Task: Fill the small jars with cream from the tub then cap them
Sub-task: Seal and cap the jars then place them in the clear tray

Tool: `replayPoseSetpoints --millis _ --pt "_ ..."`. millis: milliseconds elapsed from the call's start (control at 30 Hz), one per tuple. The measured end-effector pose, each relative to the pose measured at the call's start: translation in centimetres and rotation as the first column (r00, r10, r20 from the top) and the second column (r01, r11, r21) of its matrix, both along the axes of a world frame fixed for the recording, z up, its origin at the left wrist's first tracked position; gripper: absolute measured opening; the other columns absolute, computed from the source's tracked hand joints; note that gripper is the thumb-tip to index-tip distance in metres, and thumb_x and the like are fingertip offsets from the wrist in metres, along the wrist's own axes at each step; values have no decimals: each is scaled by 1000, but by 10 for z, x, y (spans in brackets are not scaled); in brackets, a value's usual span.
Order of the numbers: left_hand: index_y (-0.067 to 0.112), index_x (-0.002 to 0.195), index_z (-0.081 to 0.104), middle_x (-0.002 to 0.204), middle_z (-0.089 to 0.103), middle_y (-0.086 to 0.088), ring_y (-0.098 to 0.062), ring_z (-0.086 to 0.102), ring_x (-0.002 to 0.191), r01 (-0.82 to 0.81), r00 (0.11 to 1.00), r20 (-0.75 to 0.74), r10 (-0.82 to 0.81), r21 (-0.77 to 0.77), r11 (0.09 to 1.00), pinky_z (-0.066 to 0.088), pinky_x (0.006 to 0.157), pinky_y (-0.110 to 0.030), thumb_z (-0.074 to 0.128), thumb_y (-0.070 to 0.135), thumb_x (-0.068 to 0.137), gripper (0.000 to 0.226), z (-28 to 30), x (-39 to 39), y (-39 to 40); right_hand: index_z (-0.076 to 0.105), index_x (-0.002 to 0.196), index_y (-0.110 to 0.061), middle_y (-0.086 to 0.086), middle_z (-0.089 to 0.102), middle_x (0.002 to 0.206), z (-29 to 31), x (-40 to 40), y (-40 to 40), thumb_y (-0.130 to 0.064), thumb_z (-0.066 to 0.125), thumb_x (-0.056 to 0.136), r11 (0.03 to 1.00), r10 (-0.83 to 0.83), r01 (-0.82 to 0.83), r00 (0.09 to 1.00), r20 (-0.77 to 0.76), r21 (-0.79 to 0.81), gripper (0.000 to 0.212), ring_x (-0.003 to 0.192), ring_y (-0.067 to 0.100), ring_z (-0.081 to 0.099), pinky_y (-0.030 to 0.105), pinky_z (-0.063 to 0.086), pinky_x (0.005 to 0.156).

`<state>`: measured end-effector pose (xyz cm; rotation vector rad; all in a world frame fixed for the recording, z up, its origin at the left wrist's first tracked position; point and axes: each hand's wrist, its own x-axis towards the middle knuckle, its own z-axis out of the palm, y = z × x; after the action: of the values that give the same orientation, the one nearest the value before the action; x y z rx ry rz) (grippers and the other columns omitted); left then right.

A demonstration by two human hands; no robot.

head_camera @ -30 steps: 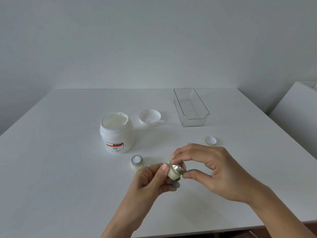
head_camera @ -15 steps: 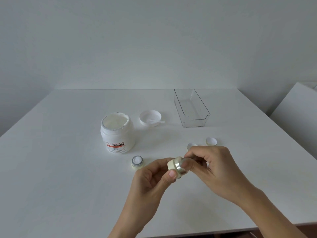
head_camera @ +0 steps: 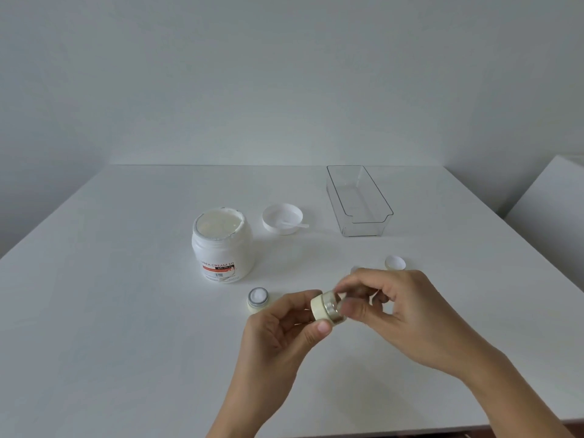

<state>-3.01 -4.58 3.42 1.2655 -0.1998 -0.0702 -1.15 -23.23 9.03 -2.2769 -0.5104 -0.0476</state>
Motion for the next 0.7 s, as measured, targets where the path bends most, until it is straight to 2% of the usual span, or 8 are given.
replayPoseSetpoints --millis 100,167,267,367,467,533,633,700 --pt "18 100 76 98 79 -7 -21 74 96 -25 999 24 24 52 998 56 81 -23 76 12 75 27 -3 1 2 65 106 -40 -15 68 96 -1 0 -3 -38 69 83 994 107 -105 993 -58 26 23 88 13 63 19 50 73" --pt "19 100 76 96 79 -5 -21 74 94 -43 999 35 40 90 995 57 81 -24 77 12 73 28 -4 0 2 67 94 -38 -11 67 83 -3 0 3 -47 63 84 999 52 -51 998 -47 16 14 76 11 62 18 48 67" --pt "16 104 72 95 79 -3 -17 74 89 -61 998 40 57 114 992 56 78 -23 82 19 70 36 -4 -1 0 64 72 -27 -4 61 65 -7 2 4 -66 45 81 1000 -29 28 998 -54 -12 45 55 8 52 15 39 54" --pt "15 104 71 95 79 -3 -19 74 90 -77 996 49 71 129 989 58 82 -28 81 18 70 35 -6 1 1 69 88 -36 -13 67 78 -6 4 2 -69 50 76 1000 -12 15 996 -92 27 40 71 8 59 17 45 66" --pt "21 101 73 92 79 -1 -17 74 87 -121 991 84 108 166 979 58 81 -28 79 19 68 34 -7 1 2 70 98 -36 -15 69 86 -6 5 2 -58 62 77 997 65 -58 988 -137 58 31 82 11 62 25 51 74" --pt "25 101 73 92 78 2 -16 74 86 -165 982 125 141 209 964 57 79 -25 82 20 67 35 -9 1 1 70 86 -34 -10 68 78 -7 5 6 -59 58 79 996 36 -24 987 -157 82 28 74 9 61 28 52 70" --pt "31 103 73 93 76 9 -16 71 90 -249 957 222 186 301 921 56 82 -24 86 23 68 38 -10 2 0 63 66 -26 -6 63 62 -12 4 12 -69 44 80 997 -23 36 981 -192 65 49 51 5 50 18 40 52" --pt "36 105 71 93 75 11 -16 71 92 -265 951 242 193 320 910 55 83 -26 82 23 68 40 -10 3 -1 59 60 -21 -9 57 54 -13 4 13 -70 38 79 995 -73 84 979 -190 50 56 43 4 42 14 35 48"
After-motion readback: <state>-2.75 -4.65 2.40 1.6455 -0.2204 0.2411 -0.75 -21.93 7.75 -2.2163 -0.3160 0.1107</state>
